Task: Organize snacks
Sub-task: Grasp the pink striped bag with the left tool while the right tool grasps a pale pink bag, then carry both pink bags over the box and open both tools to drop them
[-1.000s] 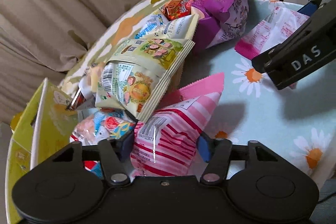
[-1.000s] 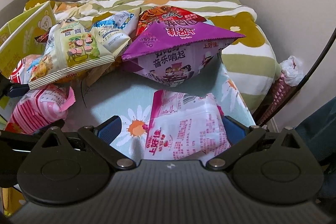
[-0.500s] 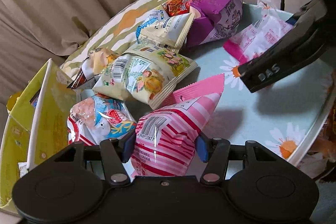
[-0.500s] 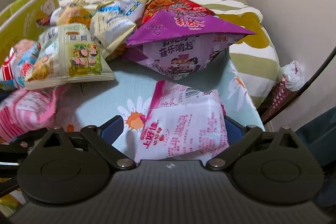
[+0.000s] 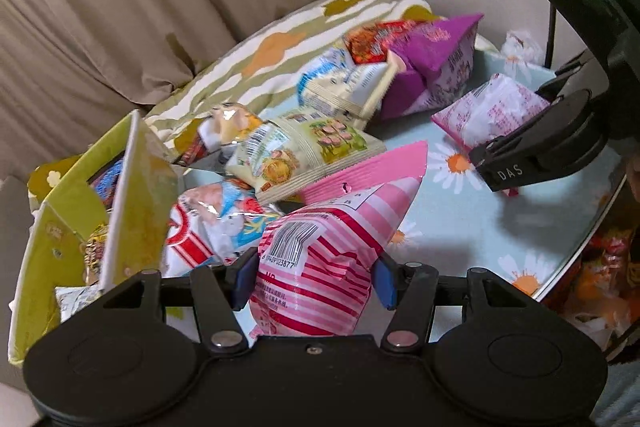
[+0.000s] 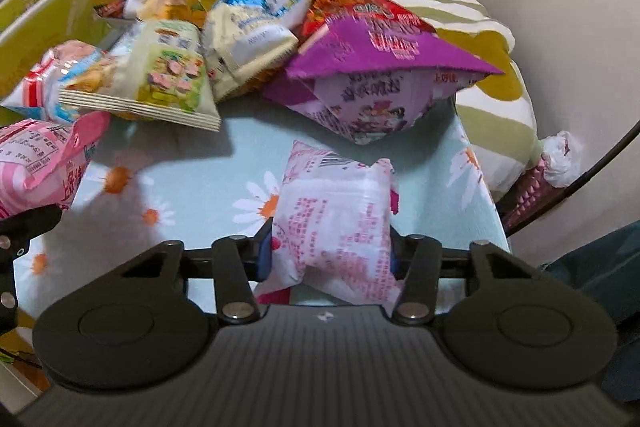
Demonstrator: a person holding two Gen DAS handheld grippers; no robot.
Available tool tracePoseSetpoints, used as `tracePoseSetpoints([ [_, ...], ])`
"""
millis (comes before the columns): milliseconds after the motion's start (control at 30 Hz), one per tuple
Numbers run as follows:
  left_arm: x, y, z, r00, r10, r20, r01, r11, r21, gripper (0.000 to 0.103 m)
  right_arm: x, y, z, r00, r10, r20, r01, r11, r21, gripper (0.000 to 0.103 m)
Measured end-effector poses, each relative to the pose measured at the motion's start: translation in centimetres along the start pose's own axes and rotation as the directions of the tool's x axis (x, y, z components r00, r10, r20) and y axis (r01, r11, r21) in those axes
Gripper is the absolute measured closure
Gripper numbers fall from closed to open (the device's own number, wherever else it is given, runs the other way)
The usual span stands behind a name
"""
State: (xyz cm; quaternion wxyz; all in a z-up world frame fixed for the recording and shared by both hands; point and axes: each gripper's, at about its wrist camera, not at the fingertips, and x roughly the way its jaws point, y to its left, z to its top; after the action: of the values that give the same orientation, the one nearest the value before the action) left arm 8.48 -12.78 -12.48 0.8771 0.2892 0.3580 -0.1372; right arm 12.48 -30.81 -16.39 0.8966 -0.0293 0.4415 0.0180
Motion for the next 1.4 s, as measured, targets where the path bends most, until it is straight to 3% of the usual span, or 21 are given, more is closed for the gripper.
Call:
tracePoseSetpoints([
  [433,-5.4,4.3,-0.3,0.996,0.046,0.075,-0.037,0.993,-0.115,0.041,-5.9,3.7,3.2,0.991,0.062,0.120,-0.057,0.997,-0.045,0.041],
  [733,-6.8,9.2,-0.3,0.985,0.112,0.129,-0.088,0.980,-0.179,0.041,-8.7,8.1,6.3,0.971,0.119,0.208,-0.106,0.992,-0.071,0.041],
  [1133,-5.8,20.4,-0.1,0.967,0.211,0.146,-0.172,0.955,-0.243,0.041,-9.8,16.3,13.0,0.939,0.204,0.276,-0.180,0.977,-0.111,0.041],
  [1400,-1.8,28.7,0.0,0.971,0.214,0.104,-0.176,0.941,-0.288,0.041,-7.6,22.9,18.2,0.930,0.233,0.284,-0.211,0.972,-0.107,0.041],
])
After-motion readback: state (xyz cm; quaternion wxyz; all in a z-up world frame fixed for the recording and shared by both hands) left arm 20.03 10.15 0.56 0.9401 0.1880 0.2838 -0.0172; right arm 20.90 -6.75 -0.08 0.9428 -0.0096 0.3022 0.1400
